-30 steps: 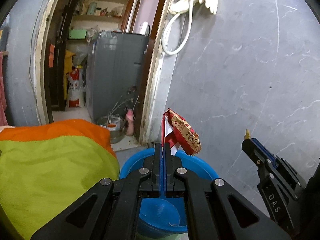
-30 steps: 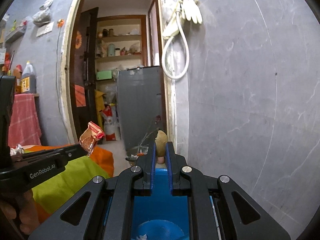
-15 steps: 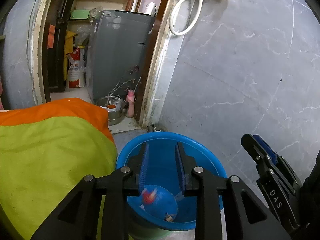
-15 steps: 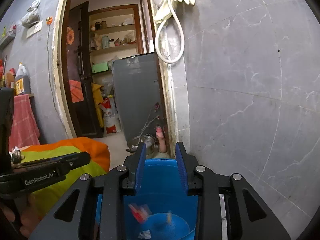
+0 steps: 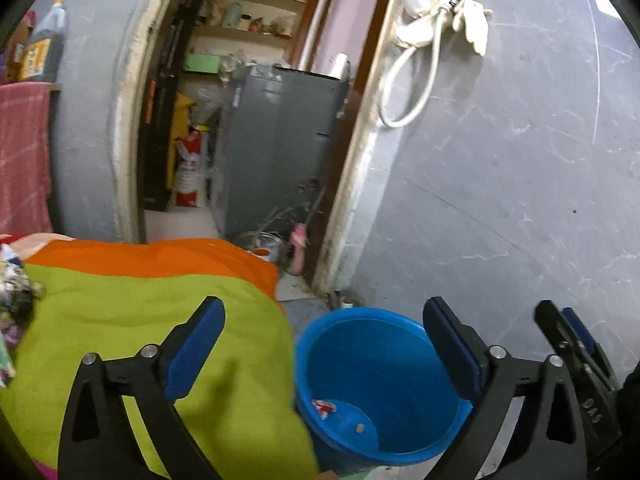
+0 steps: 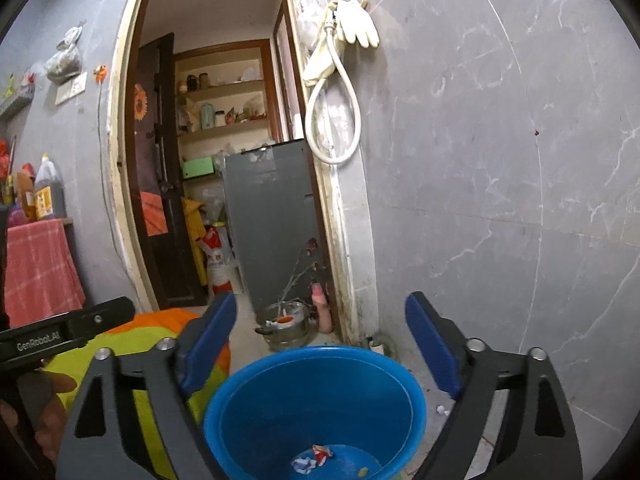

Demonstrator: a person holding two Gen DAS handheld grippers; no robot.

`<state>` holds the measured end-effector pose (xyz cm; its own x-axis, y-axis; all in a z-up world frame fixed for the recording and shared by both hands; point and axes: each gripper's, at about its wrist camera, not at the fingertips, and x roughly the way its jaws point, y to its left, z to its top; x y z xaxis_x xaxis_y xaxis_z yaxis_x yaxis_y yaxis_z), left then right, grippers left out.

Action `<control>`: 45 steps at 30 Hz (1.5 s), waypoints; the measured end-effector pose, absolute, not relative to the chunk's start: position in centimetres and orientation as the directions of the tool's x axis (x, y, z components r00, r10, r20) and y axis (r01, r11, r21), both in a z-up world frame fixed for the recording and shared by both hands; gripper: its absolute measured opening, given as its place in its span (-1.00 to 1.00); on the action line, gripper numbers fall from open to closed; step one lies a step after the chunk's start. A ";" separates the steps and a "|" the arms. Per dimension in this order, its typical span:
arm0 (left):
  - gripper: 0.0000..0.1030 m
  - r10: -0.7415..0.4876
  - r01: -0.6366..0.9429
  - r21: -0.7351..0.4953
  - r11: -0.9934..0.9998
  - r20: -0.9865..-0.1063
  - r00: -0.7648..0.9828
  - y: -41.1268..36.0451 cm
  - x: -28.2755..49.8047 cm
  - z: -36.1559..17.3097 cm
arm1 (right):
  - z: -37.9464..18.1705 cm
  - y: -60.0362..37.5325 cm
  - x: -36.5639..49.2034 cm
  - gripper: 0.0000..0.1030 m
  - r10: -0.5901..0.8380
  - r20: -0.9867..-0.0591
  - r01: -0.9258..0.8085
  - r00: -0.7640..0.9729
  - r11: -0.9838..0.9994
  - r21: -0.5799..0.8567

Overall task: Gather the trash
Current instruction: 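Move both open tools back to the trash pile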

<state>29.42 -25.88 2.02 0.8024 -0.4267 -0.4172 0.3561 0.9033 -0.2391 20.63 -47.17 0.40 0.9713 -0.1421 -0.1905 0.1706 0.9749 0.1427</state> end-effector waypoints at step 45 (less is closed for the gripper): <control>0.95 0.006 -0.099 -0.167 0.981 -0.487 0.873 4.9 19.7 0.8 | 2.9 -21.6 21.6 1.00 0.265 -0.251 -0.238 0.931 0.962 0.135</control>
<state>19.66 4.89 0.77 0.8734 0.0056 -0.4870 -0.0992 0.9810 -0.1666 21.63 -21.62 2.85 0.9311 0.2651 -0.2508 -0.2376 0.9620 0.1347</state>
